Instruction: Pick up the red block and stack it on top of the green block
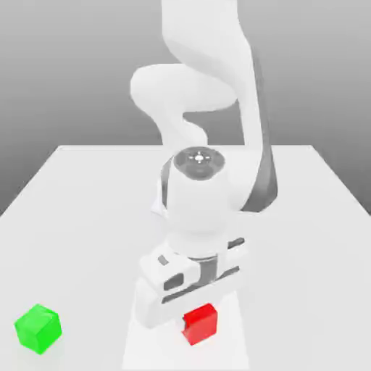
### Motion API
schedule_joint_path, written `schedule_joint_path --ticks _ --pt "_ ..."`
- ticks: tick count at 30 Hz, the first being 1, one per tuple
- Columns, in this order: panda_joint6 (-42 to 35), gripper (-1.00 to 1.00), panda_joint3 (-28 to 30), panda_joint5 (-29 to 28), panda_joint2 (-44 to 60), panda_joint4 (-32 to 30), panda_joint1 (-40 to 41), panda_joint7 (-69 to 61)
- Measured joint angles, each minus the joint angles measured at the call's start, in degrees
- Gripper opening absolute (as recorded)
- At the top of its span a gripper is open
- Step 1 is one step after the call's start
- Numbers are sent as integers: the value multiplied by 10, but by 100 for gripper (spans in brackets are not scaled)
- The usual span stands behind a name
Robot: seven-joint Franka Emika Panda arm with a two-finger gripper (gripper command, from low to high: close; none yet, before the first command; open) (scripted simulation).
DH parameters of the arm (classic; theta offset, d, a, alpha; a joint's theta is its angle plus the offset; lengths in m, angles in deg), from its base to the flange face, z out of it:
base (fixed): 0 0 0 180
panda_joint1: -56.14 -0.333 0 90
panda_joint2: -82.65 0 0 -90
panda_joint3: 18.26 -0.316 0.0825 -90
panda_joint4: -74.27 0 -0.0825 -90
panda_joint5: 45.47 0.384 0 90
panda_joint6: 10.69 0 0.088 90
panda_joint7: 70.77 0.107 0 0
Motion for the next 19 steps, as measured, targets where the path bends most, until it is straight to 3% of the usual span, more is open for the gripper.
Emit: schedule_joint_path --ticks 10,15,16,19 --pt "-110 -100 119 25 -21 83 131 -47" --pt "-63 -100 118 91 69 121 196 -102" --pt "-54 100 113 99 81 122 202 -108" --pt "-54 100 113 99 81 122 202 -108"
